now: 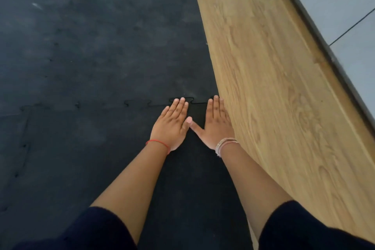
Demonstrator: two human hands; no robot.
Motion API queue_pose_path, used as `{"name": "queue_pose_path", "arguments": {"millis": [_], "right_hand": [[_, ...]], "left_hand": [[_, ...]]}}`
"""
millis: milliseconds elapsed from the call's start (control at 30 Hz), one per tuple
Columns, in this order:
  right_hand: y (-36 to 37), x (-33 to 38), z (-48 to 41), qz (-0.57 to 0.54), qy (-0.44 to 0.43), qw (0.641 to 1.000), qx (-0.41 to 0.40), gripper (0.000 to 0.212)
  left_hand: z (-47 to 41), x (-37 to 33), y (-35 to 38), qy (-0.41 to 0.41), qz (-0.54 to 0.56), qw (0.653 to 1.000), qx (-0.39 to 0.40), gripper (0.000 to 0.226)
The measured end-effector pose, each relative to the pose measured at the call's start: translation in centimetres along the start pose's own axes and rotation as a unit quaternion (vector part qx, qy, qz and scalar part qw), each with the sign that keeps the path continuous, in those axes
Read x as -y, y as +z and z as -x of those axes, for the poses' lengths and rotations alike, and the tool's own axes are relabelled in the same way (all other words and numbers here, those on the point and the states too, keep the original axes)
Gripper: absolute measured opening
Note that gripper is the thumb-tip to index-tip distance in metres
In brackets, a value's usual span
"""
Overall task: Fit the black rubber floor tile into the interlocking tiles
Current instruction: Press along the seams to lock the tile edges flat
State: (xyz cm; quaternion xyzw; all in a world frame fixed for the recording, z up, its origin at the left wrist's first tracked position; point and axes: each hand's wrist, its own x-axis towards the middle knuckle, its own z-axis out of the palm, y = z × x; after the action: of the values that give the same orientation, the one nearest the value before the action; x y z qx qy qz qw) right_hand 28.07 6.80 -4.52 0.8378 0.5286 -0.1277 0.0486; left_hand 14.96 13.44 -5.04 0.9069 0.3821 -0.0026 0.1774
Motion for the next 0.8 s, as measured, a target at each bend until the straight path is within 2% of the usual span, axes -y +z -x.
{"name": "queue_pose_path", "arguments": {"millis": [67, 167, 233, 400, 633, 800], "right_hand": [[0.4, 0.2, 0.9, -0.001, -0.001, 1.0, -0.009, 0.091], [2.1, 1.8, 5.1, -0.006, -0.027, 0.999, -0.035, 0.092], [3.0, 2.8, 7.3, -0.012, -0.03, 0.998, -0.049, 0.095], [3.5, 3.2, 7.0, 0.004, -0.014, 0.997, -0.073, 0.095], [3.0, 3.5, 7.1, 0.014, -0.006, 0.998, -0.06, 0.095], [2.6, 3.5, 7.2, 0.022, -0.018, 0.999, -0.025, 0.098]], "left_hand": [[1.2, 1.8, -0.1, -0.019, -0.003, 0.999, -0.029, 0.053], [5.7, 6.5, -0.9, -0.18, 0.005, 0.977, -0.113, 0.06], [8.6, 9.5, -1.7, -0.254, 0.009, 0.96, -0.119, 0.064], [9.1, 11.8, -1.9, -0.243, -0.022, 0.966, -0.089, 0.067], [9.2, 11.9, -1.9, -0.243, -0.044, 0.966, -0.073, 0.078], [9.1, 12.4, -3.3, -0.233, 0.004, 0.972, -0.019, 0.069]]}}
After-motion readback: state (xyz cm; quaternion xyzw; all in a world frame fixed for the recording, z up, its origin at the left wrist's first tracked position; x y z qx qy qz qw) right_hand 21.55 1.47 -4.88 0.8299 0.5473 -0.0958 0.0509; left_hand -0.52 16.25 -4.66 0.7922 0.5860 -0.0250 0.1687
